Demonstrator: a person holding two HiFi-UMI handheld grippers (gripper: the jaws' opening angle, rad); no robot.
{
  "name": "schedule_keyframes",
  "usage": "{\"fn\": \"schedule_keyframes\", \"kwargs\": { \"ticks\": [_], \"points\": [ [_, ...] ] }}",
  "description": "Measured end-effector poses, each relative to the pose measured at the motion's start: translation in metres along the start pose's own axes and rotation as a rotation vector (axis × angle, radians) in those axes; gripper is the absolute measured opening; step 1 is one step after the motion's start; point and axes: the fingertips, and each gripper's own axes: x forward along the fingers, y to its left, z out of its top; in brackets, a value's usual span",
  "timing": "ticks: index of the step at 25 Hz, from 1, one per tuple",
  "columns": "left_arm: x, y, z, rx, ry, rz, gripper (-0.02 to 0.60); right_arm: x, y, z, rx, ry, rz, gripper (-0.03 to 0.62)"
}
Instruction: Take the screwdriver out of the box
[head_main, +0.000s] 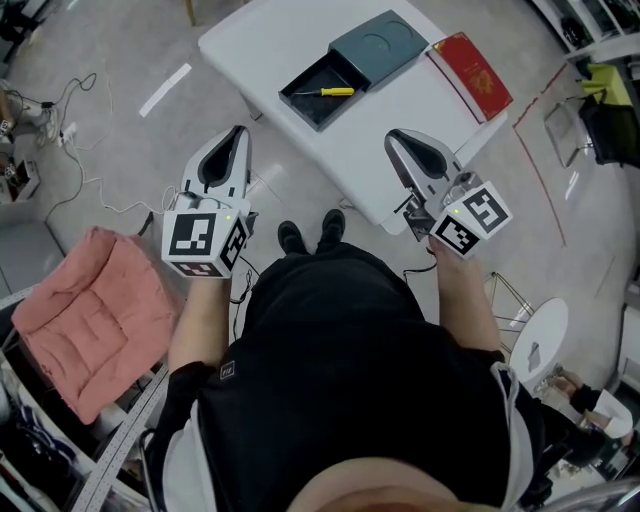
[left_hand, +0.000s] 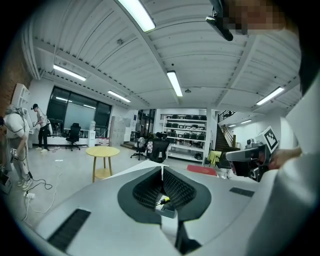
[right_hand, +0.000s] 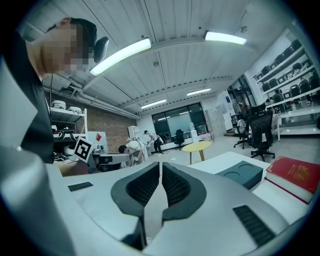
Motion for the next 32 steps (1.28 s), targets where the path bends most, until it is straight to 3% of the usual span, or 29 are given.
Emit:
{"fn": "schedule_keyframes", "kwargs": {
  "ticks": [5,13,19,32],
  "points": [
    [0.018,-0.006,-0.002,-0.024,0.022,0.059,0.025,-0.010,-0.039,-0.005,0.038,0.006,-0.003,0.032],
    [0.039,-0.016,-0.003,-0.011,0.031,0.109,0.025,-0.004,-0.070,-0.010,-0.017,0.091,0.058,0.032],
    [0.058,-0.006,-0.011,-0.001,0.054,0.094,0.025,0.031,-0.086,-0.017,-0.033,0.180,0.066,0.033],
    [0.110,0.045,-0.028,-0.064,0.075,0.025,0.025,0.123,-0.109,-0.047,-0.101,0.374,0.108,0.034]
  ]
}}
